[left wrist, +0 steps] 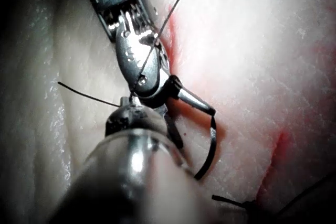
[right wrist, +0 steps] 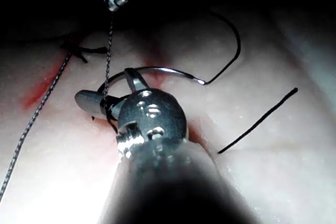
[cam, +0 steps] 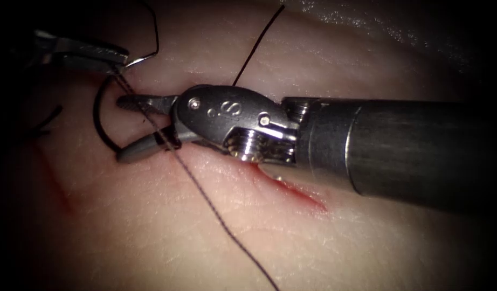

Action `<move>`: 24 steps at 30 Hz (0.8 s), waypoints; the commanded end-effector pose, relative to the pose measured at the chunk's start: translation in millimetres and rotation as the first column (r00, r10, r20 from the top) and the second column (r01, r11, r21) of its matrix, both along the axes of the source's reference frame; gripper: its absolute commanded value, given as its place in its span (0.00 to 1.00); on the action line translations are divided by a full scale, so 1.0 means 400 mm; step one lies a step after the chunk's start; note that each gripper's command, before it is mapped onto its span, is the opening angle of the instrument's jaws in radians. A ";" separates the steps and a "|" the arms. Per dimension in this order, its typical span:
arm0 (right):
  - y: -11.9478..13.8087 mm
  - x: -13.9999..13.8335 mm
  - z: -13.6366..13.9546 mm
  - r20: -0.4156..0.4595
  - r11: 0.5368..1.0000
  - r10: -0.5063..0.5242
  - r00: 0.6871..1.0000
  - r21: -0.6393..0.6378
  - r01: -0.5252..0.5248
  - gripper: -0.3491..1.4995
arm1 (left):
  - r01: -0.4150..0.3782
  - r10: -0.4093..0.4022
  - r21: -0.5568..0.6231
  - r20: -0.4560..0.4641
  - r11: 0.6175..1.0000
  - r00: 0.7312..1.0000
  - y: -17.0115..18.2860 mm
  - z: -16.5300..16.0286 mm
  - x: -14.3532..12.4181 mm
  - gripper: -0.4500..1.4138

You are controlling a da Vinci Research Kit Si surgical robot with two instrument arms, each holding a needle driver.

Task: Wound Closure

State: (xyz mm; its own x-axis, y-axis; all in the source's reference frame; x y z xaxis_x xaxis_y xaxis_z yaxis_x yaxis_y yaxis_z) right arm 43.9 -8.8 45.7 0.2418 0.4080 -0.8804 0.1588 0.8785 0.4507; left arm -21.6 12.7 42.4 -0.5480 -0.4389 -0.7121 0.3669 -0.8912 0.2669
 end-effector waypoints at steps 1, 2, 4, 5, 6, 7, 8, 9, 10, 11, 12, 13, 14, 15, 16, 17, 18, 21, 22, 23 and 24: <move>0.0000 0.0016 0.0009 -0.007 1.000 -0.005 1.000 -0.001 0.005 0.52 | 0.002 -0.002 -0.013 0.018 1.000 1.000 0.0003 0.0018 -0.0008 0.00; -0.0001 0.0015 0.0009 -0.010 1.000 -0.012 1.000 -0.002 0.012 0.52 | 0.002 -0.001 -0.024 0.033 1.000 0.999 0.0007 0.0022 -0.0003 0.00; -0.0005 0.0015 0.0011 -0.017 1.000 -0.022 1.000 -0.002 0.022 0.52 | -0.002 0.006 -0.050 0.064 0.999 0.998 0.0023 0.0033 0.0005 0.00; -0.0006 0.0015 0.0011 -0.027 1.000 -0.029 0.999 -0.001 0.029 0.52 | -0.010 0.014 -0.052 0.076 0.999 0.997 0.0029 0.0037 0.0004 0.00; -0.0008 0.0015 0.0011 -0.031 1.000 -0.032 0.999 -0.001 0.032 0.51 | -0.014 0.019 -0.058 0.089 0.998 0.996 0.0034 0.0040 0.0003 0.00; -0.0009 0.0015 0.0012 -0.033 0.999 -0.036 0.999 -0.001 0.036 0.51 | -0.020 0.026 -0.062 0.100 0.998 0.995 0.0039 0.0043 0.0002 0.00; -0.0010 0.0016 0.0012 -0.043 0.999 -0.040 0.998 -0.006 0.040 0.51 | -0.024 0.030 -0.062 0.111 0.998 0.993 0.0044 0.0047 0.0001 0.00; -0.0011 0.0016 0.0011 -0.047 0.999 -0.042 0.998 -0.006 0.041 0.51 | -0.030 0.038 -0.064 0.124 0.998 0.992 0.0048 0.0053 -0.0002 0.00; -0.0012 0.0017 0.0011 -0.052 0.999 -0.041 0.998 0.001 0.041 0.51 | -0.036 0.044 -0.066 0.128 0.997 0.991 0.0049 0.0059 -0.0003 0.00; -0.0013 0.0017 0.0009 -0.065 0.999 -0.046 0.997 0.003 0.047 0.51 | -0.042 0.051 -0.069 0.133 0.997 0.990 0.0048 0.0066 -0.0004 0.00; -0.0016 0.0016 0.0006 -0.075 0.999 -0.052 0.996 0.004 0.053 0.51 | -0.054 0.065 -0.079 0.144 0.995 0.987 0.0043 0.0084 -0.0004 0.00; -0.0017 0.0015 0.0004 -0.083 0.998 -0.057 0.995 0.011 0.058 0.49 | -0.059 0.071 -0.083 0.148 0.995 0.986 0.0041 0.0093 -0.0003 0.00; -0.0018 0.0016 0.0002 -0.086 0.998 -0.064 0.994 0.011 0.065 0.49 | -0.066 0.079 -0.089 0.152 0.994 0.985 0.0037 0.0106 -0.0002 0.00; -0.0019 0.0016 0.0000 -0.090 0.997 -0.070 0.993 0.012 0.072 0.49 | -0.071 0.085 -0.094 0.155 0.993 0.984 0.0035 0.0115 -0.0001 0.00; -0.0021 0.0015 -0.0003 -0.100 0.997 -0.076 0.992 0.013 0.078 0.48 | -0.076 0.091 -0.098 0.158 0.992 0.983 0.0032 0.0124 0.0000 0.00; -0.0023 0.0015 -0.0005 -0.109 0.997 -0.080 0.991 0.014 0.082 0.46 | -0.082 0.098 -0.104 0.162 0.991 0.982 0.0031 0.0136 0.0002 0.00; -0.0027 0.0016 -0.0009 -0.128 0.996 -0.088 0.988 0.022 0.092 0.44 | -0.092 0.110 -0.115 0.166 0.989 0.980 0.0032 0.0151 0.0005 0.00; -0.0034 0.0018 -0.0012 -0.156 0.993 -0.106 0.982 0.030 0.112 0.37 | -0.096 0.115 -0.114 0.179 0.989 0.977 0.0054 0.0177 0.0009 0.00; -0.0035 0.0019 -0.0013 -0.158 0.993 -0.107 0.982 0.036 0.114 0.36 | -0.099 0.118 -0.114 0.181 0.989 0.976 0.0063 0.0181 0.0008 0.00; -0.0035 0.0019 -0.0014 -0.160 0.992 -0.110 0.981 0.036 0.118 0.34 | -0.099 0.118 -0.109 0.186 0.989 0.975 0.0071 0.0185 0.0008 0.00; -0.0036 0.0018 -0.0015 -0.165 0.992 -0.113 0.980 0.037 0.120 0.34 | -0.094 0.113 -0.107 0.191 0.990 0.975 0.0081 0.0191 0.0006 0.00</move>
